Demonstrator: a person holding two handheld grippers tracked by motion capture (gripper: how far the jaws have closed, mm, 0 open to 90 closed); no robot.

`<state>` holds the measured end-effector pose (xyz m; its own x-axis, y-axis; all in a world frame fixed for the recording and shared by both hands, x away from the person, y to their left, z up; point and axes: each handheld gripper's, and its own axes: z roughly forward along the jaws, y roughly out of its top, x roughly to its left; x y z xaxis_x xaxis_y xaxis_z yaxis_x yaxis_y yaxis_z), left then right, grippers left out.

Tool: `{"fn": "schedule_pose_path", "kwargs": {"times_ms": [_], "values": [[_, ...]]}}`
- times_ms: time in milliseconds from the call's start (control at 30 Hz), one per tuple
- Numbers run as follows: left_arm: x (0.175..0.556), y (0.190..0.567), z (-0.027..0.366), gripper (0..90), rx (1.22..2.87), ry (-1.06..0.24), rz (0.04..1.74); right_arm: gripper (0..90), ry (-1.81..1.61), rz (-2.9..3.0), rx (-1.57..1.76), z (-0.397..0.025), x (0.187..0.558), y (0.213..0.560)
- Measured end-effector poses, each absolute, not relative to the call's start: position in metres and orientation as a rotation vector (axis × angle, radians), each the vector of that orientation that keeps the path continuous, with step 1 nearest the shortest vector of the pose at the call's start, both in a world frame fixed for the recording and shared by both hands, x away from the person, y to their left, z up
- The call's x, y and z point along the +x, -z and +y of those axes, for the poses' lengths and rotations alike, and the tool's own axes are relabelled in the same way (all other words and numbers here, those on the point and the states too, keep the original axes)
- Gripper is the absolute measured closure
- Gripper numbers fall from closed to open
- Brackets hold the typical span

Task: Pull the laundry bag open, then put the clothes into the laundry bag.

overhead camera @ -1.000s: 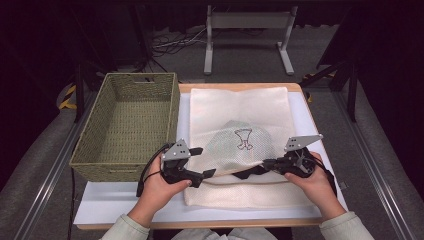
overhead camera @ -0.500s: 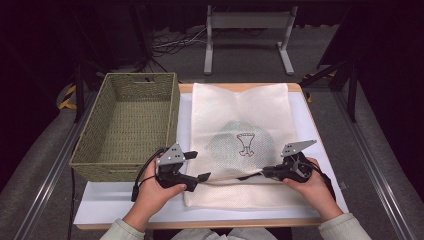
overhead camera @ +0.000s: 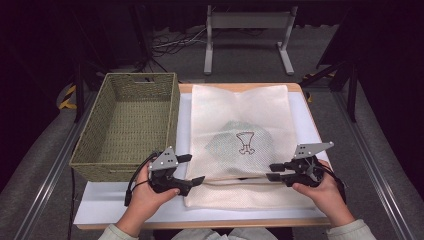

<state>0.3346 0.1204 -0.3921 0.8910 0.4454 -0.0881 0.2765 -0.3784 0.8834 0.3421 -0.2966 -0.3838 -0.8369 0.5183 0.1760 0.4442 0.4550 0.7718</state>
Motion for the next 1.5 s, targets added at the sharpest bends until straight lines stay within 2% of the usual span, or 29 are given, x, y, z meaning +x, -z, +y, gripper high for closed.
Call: {"fn": "schedule_pose_path", "kwargs": {"times_ms": [233,633,800,1500], "values": [[0.325,0.390,0.120,17.9,1.991,-0.191,0.509,55.4,-1.403,2.533,0.817,-0.296,0.330,0.368],[0.305,0.392,0.127,18.1,1.997,-0.116,0.495,65.0,-1.413,2.575,0.748,-0.274,0.325,0.350],[0.301,0.393,0.132,18.0,1.996,-0.129,0.509,68.1,-1.406,2.602,0.729,-0.263,0.328,0.348],[0.282,0.393,0.162,17.8,1.986,-0.205,0.605,73.4,-1.317,2.781,0.520,-0.163,0.357,0.348]]}}
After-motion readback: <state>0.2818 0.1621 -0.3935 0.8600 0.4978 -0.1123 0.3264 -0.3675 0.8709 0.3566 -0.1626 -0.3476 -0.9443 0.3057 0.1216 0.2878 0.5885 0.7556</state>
